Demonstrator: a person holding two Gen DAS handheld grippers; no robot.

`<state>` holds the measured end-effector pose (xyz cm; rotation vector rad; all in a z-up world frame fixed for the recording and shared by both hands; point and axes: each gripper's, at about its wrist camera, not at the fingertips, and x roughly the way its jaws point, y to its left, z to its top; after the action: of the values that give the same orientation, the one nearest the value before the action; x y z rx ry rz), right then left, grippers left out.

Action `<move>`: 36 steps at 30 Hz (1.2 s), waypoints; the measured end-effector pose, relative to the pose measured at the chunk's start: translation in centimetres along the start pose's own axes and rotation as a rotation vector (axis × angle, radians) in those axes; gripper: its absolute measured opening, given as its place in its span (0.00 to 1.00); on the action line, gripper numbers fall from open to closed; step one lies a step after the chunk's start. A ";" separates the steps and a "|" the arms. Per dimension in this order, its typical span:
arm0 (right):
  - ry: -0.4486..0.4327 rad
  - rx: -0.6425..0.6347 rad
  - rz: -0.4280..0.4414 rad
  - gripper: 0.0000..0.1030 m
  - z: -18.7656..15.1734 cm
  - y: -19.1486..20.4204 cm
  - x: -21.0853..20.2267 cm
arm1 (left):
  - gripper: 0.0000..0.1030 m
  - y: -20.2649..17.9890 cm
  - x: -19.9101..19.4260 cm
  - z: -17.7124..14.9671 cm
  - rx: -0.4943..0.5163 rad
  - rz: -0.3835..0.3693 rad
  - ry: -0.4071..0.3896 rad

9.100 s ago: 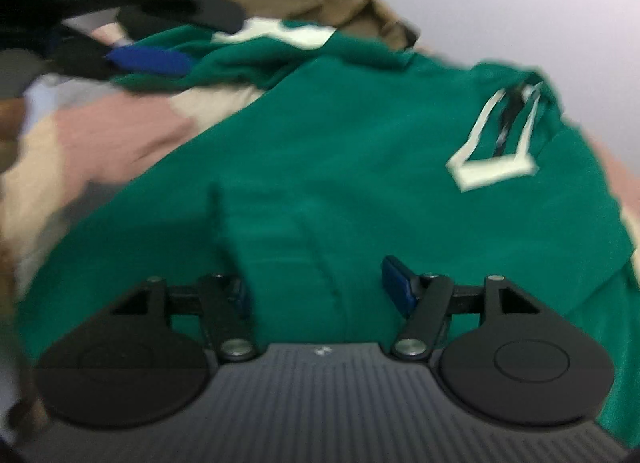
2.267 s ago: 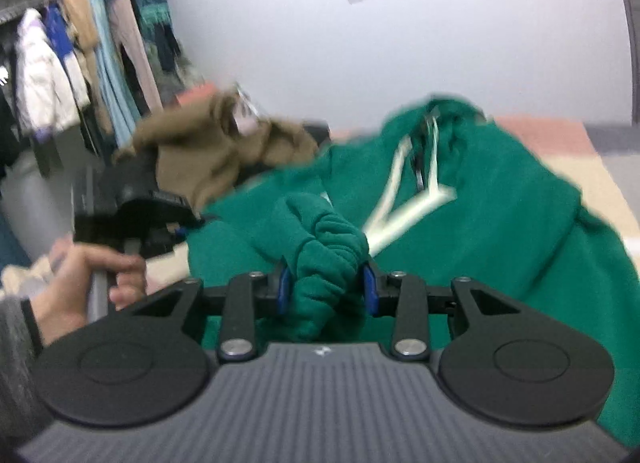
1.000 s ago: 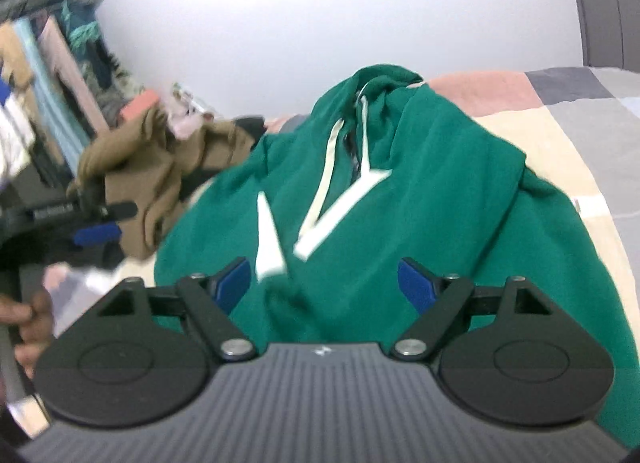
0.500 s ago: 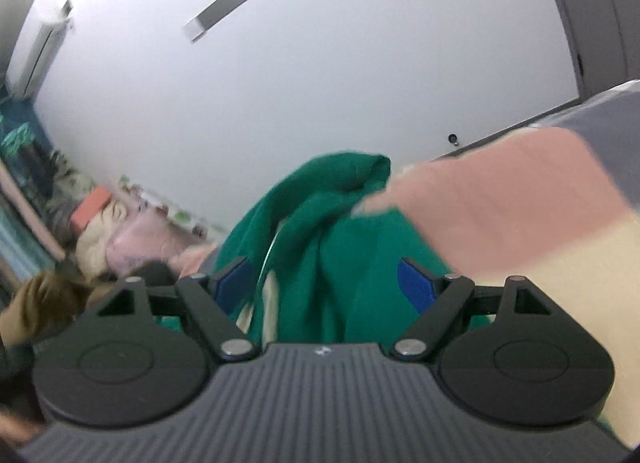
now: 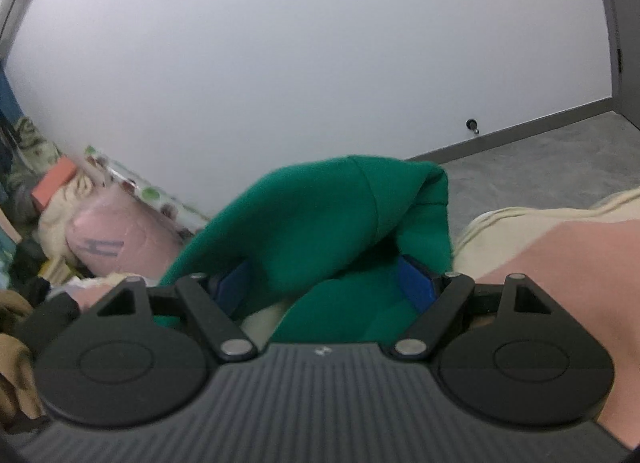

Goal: Fold large clothes

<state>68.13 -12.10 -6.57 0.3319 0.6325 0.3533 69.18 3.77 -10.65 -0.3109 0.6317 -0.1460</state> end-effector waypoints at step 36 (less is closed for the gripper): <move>-0.409 -0.494 0.026 0.08 -7.5 15.4 -36.2 | 0.60 -8.1 -36.3 -2.9 0.064 0.172 -0.212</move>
<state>32.93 -12.07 12.43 -0.0644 0.1272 0.4383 38.09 3.71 10.06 -0.2051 0.4398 0.0321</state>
